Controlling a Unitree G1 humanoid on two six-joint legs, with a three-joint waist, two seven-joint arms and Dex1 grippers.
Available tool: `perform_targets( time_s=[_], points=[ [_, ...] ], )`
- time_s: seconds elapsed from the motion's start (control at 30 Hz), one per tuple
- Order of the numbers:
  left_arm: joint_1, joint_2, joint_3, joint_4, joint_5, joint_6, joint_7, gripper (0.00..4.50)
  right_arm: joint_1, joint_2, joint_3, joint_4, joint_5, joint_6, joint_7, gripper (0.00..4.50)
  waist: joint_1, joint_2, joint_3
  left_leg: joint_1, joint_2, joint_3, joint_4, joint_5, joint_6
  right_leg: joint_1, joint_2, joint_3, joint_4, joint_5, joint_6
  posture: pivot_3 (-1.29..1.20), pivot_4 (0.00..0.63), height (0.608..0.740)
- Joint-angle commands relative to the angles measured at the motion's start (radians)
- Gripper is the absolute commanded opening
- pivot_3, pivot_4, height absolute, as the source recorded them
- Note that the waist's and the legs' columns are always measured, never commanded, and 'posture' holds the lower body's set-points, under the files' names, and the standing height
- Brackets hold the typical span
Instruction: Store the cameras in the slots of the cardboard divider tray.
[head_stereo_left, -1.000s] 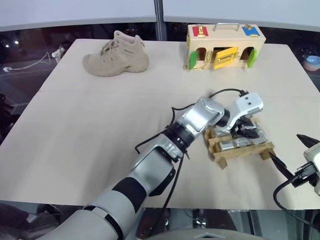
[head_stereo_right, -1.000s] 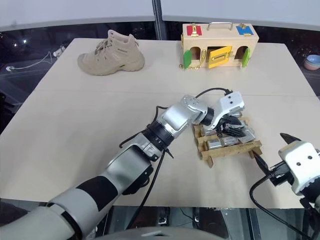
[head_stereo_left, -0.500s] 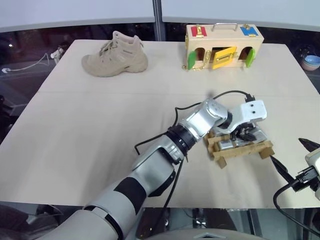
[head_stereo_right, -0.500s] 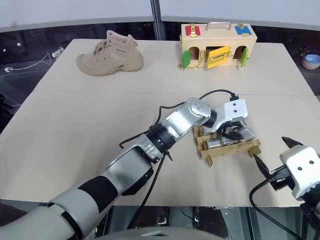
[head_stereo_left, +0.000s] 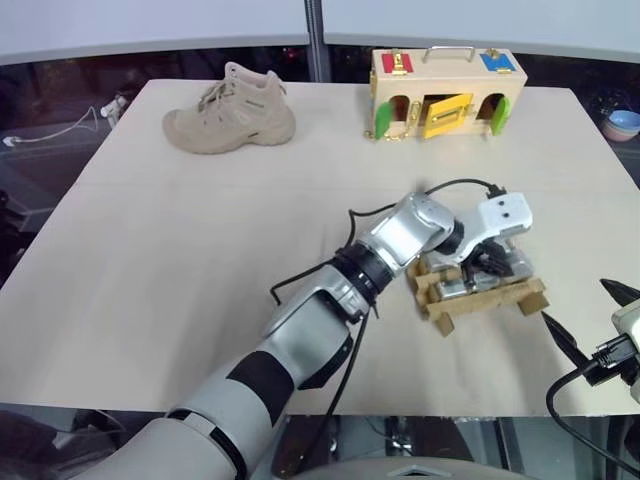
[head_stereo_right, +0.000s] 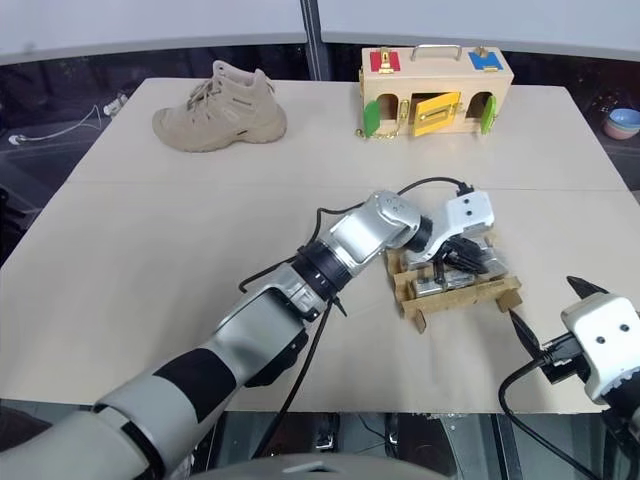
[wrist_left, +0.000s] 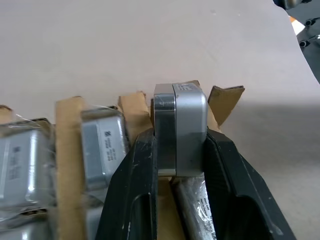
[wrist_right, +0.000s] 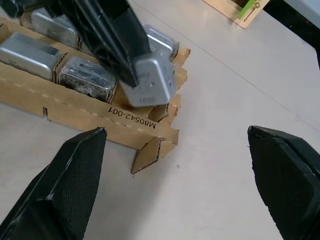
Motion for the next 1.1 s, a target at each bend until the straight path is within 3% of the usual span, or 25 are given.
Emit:
perform_targets(
  time_s=[0.03, 0.57, 0.6, 0.73, 0.93, 1.07, 1.1],
  points=[
    [-0.092, -0.083, 0.019, -0.025, -0.015, 0.043, -0.023, 0.70, 0.003, -0.001, -0.019, -0.028, -0.007, -0.018, -0.004, 4.50, 0.000, 0.000, 0.000, 0.000, 0.000, 0.000, 0.000, 0.000, 0.000, 0.000, 0.000, 0.000, 0.000, 0.000, 0.000, 0.00, 0.150, 0.740],
    [-0.117, -0.082, -0.054, 0.058, 0.047, 0.056, -0.099, 0.70, -0.005, 0.010, 0.026, -0.032, -0.035, -0.019, -0.018, 4.50, -0.001, 0.000, 0.000, 0.000, 0.000, 0.000, 0.000, 0.000, 0.000, 0.000, 0.000, 0.000, 0.000, 0.000, 0.000, 0.00, 0.150, 0.740],
    [-0.118, -0.087, -0.052, 0.065, 0.051, 0.051, -0.090, 1.73, -0.006, 0.010, 0.027, -0.031, -0.037, -0.019, -0.017, 4.50, -0.001, 0.000, 0.000, 0.000, 0.000, 0.000, 0.000, 0.000, 0.000, 0.000, 0.001, 0.000, 0.000, 0.000, 0.000, 0.00, 0.150, 0.740],
    [-0.135, -0.088, -0.007, 0.033, 0.036, 0.066, -0.049, 3.40, -0.008, 0.010, 0.018, -0.036, -0.030, -0.016, -0.014, 4.50, 0.000, 0.000, 0.000, 0.000, 0.000, 0.000, 0.000, 0.000, 0.000, 0.000, 0.001, 0.000, 0.000, 0.000, 0.000, 0.00, 0.150, 0.740],
    [-0.120, -0.017, 0.129, -0.188, -0.068, 0.190, -0.043, 3.40, -0.045, -0.024, 0.027, 0.000, -0.035, -0.020, 0.002, 4.50, -0.001, 0.000, 0.000, -0.001, 0.000, 0.000, 0.000, 0.000, 0.000, -0.001, 0.000, 0.000, 0.000, 0.000, 0.000, 0.00, 0.150, 0.740],
    [0.001, 0.067, 0.213, -0.416, -0.117, 0.218, 0.010, 3.40, -0.128, -0.112, 0.052, 0.051, -0.050, -0.008, 0.028, 4.50, -0.004, 0.001, 0.000, 0.000, 0.000, 0.000, 0.000, 0.002, -0.004, -0.001, 0.000, 0.002, 0.000, 0.000, 0.000, 0.00, 0.150, 0.740],
    [0.063, 0.082, 0.251, -0.480, -0.133, 0.150, 0.029, 3.40, -0.149, -0.154, 0.058, 0.067, -0.052, 0.001, 0.051, 4.50, -0.005, 0.001, -0.001, 0.001, 0.000, 0.000, -0.001, 0.002, -0.004, 0.000, -0.001, 0.003, 0.000, 0.000, 0.000, 0.00, 0.150, 0.740]
  ],
)
